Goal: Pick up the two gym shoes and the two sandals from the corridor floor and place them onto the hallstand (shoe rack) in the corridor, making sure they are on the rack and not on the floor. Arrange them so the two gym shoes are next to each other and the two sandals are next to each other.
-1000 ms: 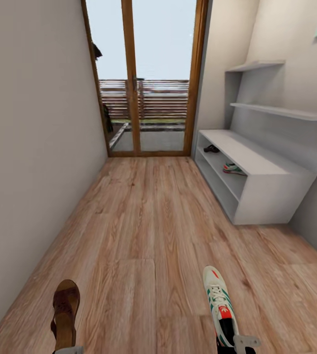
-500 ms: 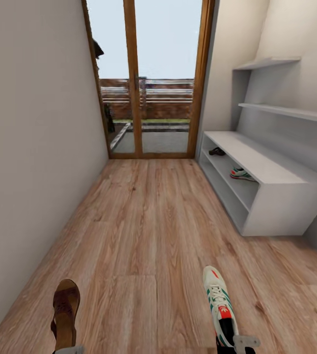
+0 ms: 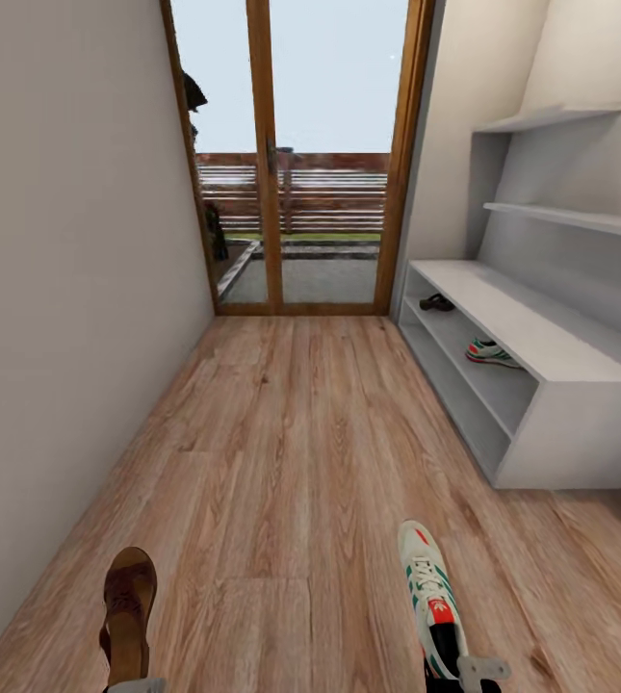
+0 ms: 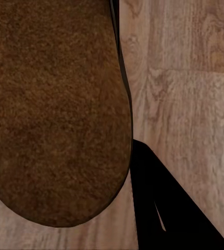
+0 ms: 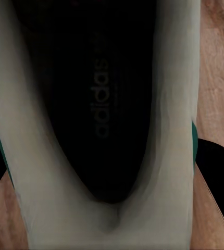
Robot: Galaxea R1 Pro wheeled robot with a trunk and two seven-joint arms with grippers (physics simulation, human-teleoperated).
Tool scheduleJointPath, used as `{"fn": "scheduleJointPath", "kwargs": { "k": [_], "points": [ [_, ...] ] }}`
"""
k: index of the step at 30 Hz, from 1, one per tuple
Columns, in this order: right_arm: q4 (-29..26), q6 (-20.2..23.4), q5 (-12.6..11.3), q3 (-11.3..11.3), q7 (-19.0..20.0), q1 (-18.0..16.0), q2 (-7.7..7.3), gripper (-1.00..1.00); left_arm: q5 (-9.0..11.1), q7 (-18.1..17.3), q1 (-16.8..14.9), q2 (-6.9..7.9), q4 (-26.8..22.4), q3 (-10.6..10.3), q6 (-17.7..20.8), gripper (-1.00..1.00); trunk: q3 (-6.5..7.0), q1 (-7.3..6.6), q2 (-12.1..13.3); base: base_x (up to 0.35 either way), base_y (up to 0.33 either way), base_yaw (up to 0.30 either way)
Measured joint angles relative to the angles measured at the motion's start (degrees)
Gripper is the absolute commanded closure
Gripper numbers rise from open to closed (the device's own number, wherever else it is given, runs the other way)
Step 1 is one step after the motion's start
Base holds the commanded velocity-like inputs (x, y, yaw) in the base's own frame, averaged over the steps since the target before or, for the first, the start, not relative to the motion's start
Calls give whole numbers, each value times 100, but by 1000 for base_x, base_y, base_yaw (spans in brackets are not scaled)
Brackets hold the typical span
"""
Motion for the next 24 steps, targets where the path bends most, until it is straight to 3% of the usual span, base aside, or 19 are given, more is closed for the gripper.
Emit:
{"fn": "scheduleJointPath", "kwargs": {
  "k": [24],
  "points": [
    [0,-9,18,9,2,0,0,100,2,0,0,6,0,1,0,100,0,0,0,336,0,0]
  ]
}}
